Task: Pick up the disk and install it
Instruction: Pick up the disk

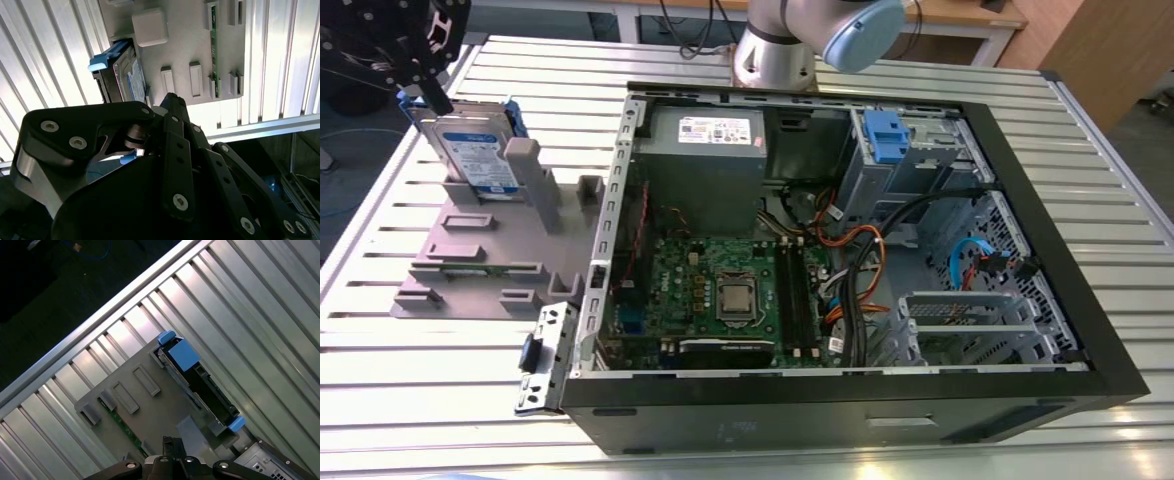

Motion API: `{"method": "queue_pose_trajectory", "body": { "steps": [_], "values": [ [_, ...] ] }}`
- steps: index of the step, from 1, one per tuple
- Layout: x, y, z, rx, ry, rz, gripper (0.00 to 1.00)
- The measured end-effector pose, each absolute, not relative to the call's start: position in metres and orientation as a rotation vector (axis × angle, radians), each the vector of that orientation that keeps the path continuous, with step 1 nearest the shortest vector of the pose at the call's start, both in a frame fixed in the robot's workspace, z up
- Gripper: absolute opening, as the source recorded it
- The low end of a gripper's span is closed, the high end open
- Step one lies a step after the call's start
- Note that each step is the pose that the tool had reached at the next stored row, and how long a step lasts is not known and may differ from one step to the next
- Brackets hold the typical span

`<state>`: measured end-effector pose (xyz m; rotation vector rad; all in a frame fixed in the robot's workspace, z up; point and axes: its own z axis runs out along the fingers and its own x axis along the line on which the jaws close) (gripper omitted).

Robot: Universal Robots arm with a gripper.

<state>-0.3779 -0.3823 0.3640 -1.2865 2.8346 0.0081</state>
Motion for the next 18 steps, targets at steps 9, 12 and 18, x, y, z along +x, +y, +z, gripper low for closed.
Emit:
{"method": "queue_pose_trajectory", "body": {
  "steps": [9,12,18],
  "values": [
    [-0.3779,-0.3823,0.364,-1.296,2.83,0.008,0.11],
    [-0.3779,-0.3823,0.364,-1.3,2.829,0.008,0.11],
    [-0.3779,-0.3823,0.364,-1.306,2.826,0.008,0.11]
  ]
}}
